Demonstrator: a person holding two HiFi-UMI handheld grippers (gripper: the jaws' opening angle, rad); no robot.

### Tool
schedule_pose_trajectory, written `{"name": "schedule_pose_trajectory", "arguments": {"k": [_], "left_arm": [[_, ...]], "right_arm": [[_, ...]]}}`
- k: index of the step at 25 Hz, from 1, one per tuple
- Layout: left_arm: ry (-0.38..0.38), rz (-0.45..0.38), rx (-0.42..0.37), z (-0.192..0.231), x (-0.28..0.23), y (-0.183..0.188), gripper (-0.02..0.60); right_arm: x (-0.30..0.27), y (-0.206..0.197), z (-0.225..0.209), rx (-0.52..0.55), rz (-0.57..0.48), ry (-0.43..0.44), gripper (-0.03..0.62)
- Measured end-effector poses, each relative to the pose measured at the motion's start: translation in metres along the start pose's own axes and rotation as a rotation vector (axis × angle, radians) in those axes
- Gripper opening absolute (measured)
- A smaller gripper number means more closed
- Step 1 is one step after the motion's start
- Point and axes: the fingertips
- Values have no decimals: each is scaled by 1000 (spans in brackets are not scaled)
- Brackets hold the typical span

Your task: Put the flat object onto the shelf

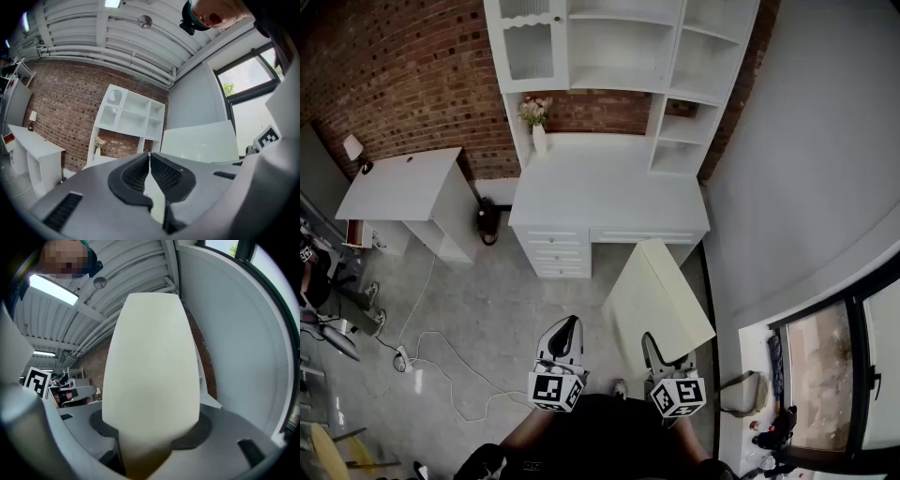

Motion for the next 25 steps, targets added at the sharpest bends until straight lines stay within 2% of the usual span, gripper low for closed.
{"name": "schedule_pose_trajectory", "arguments": {"k": [17, 25], "left_arm": [[-1, -6, -8, -17, -23, 4, 20], [33, -10, -11, -42, -50, 1, 20]], "right_arm": [[1, 15, -28, 11, -16, 31, 285], [-1, 20, -71, 35, -7, 60, 287]]}}
Point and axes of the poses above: the fingertips, and each gripper's own axes: x backward along the fingers, z to its left, y out of its top, and after that the axes turned 4 degrees about z, right-handed
